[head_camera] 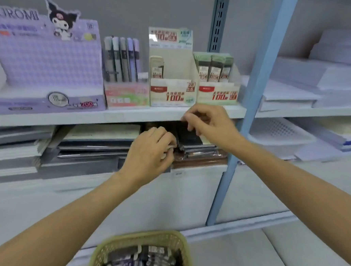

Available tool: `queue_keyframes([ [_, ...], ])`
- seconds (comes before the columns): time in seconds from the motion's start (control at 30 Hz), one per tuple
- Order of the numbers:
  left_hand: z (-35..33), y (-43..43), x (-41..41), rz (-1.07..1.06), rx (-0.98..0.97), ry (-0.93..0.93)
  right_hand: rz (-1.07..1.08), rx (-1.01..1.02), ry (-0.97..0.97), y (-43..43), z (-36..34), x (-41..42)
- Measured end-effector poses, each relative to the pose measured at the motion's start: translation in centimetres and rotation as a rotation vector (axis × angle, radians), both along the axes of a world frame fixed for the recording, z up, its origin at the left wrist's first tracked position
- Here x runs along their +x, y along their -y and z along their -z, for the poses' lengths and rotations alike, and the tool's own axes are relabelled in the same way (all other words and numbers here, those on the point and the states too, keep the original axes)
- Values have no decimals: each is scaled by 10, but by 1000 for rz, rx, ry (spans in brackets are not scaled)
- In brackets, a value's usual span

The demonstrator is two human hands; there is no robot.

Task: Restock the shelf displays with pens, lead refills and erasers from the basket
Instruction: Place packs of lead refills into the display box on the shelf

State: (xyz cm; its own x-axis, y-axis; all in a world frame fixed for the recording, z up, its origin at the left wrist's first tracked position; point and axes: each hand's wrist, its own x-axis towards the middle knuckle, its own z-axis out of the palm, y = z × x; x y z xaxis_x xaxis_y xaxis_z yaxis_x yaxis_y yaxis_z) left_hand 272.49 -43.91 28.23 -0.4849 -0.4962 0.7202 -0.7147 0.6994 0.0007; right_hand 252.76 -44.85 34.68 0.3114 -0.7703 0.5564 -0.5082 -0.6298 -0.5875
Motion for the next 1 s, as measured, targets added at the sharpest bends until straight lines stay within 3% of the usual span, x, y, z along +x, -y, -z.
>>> queue_keyframes([
  [0.17, 132, -21, 44, -138, 731, 118, -144, 513, -206, -12, 142, 42],
  [0.3, 238, -49, 75, -214, 1154, 180, -239, 812, -457, -23, 258, 63],
  [0.5, 344, -97, 89, -310, 1444, 201, -321, 1018, -804, -57, 382, 65],
  [0.7, 377, -113, 80, -285, 1463, 178, -395, 812, -1112, -77, 428, 51],
  [0.77, 381, -113, 83, -269, 1458, 138, -408, 810, -1077, -77, 432, 48],
  [0.87, 381, -113, 86, -273, 1501, -6, -343, 971, -810, -68, 428, 46],
  [1.0, 369, -111, 78, -269, 1662, -543, -164, 1153, -229, -60, 413, 58],
])
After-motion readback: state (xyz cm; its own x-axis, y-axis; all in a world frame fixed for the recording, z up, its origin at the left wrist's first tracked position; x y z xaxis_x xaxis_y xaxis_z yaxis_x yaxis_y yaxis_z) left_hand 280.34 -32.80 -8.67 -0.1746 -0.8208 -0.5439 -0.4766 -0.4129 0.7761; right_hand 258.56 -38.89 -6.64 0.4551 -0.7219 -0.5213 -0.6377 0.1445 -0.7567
